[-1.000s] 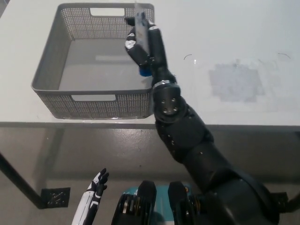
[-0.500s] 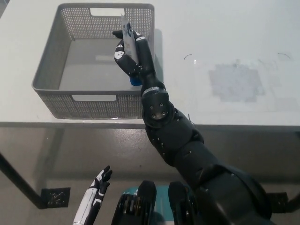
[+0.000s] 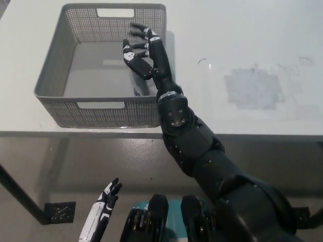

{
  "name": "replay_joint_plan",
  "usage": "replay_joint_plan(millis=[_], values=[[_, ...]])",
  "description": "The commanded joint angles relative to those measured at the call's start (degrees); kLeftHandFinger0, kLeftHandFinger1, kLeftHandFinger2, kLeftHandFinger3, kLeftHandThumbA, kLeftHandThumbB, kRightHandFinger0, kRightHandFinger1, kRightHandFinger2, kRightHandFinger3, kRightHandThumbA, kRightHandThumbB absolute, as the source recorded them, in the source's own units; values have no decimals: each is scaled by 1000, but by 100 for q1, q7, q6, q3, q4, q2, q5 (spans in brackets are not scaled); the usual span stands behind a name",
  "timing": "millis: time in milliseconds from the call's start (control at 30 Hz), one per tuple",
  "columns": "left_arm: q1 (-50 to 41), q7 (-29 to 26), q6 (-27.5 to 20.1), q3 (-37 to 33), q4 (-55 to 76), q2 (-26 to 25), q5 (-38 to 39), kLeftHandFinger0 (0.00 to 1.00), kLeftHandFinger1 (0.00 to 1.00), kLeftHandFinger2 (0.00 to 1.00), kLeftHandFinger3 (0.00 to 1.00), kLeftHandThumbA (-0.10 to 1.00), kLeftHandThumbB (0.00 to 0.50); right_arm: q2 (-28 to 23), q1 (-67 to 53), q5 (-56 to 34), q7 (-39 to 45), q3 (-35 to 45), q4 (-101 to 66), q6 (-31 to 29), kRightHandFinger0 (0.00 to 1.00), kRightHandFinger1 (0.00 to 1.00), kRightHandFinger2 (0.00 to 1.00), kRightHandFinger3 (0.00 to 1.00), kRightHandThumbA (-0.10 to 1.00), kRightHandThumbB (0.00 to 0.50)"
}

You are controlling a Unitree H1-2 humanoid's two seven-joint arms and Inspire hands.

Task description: Use the right hand to pick up a shampoo and place it into a container on the left side

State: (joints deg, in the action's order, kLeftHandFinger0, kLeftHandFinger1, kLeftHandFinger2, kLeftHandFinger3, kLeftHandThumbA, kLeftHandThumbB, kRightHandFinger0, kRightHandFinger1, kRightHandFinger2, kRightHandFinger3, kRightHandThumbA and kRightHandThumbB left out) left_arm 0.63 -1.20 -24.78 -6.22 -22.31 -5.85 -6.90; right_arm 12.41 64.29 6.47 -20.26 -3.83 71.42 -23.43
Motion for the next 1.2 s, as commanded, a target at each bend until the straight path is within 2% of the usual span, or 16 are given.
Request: replay_joint_plan(millis=[0,33,167,233,367,433,567,633,700,733,800,833,867,933,1067,1167], values=[[81,14,-215,-43,20,-45,83,1000,1000,970,1000,1000,100,-47,204,-44,169,4,-261,-350,705,784,962,1000,684,297],[73,31,-215,-36,20,-36,118,1000,1000,963,1000,1000,102,-54,190,-53,190,2,-308,-350,729,810,989,1000,702,292],[77,52,-215,-73,17,-63,109,1000,1000,954,1000,1000,89,-92,190,-182,329,79,-528,-350,819,913,1000,1000,749,302],[71,72,-215,-76,16,-74,93,1000,1000,960,1000,1000,104,-171,232,-186,346,94,-734,-349,829,905,1000,1000,778,311],[105,58,-215,-89,-5,-108,38,1000,1000,959,1000,1000,116,-371,97,-112,336,124,-1849,-79,856,929,1000,1000,753,259],[110,69,-215,-80,-6,-109,56,1000,1000,956,1000,1000,121,-458,14,-157,407,160,-2345,57,891,948,1000,1000,794,264],[105,91,-215,-94,29,-119,72,1000,1000,976,1000,1000,128,-673,-232,-316,596,259,-3480,405,886,932,1000,1000,798,258],[119,97,-215,-92,42,-120,92,1000,1000,993,1000,1000,107,-870,-459,-405,721,321,-4326,630,852,920,1000,1000,793,266],[141,53,-215,-103,49,-133,37,1000,1000,1000,1000,1000,110,-1025,-684,-431,773,371,-4964,825,846,923,1000,1000,793,271],[160,57,-215,-94,40,-140,48,1000,1000,1000,1000,1000,116,-1082,-813,-461,785,406,-5279,948,865,930,1000,1000,796,287],[166,13,-215,-98,28,-141,25,1000,1000,1000,1000,1000,111,-1175,-1093,-635,897,458,-5865,1177,893,939,1000,1000,796,288],[195,15,-215,-87,36,-164,11,1000,1000,1000,1000,1000,122,-1209,-1192,-676,915,475,-6056,1227,882,937,1000,1000,840,299],[191,2,-215,-84,58,-173,-32,1000,1000,1000,1000,1000,128,-1310,-1528,-741,977,492,-6515,1283,881,935,1000,1000,808,272],[189,5,-215,-92,83,-191,-68,1000,1000,1000,1000,1000,135,-1412,-1911,-862,1065,492,-6905,1280,866,933,1000,1000,803,270],[242,69,-215,-99,139,-219,-54,1000,1000,1000,1000,1000,132,-1566,-2782,-1102,1159,498,-7637,1352,905,968,1000,1000,752,256],[303,133,-215,-75,164,-230,-12,1000,1000,1000,1000,1000,116,-1657,-3481,-1285,1232,477,-7901,1200,891,980,1000,1000,681,206]])
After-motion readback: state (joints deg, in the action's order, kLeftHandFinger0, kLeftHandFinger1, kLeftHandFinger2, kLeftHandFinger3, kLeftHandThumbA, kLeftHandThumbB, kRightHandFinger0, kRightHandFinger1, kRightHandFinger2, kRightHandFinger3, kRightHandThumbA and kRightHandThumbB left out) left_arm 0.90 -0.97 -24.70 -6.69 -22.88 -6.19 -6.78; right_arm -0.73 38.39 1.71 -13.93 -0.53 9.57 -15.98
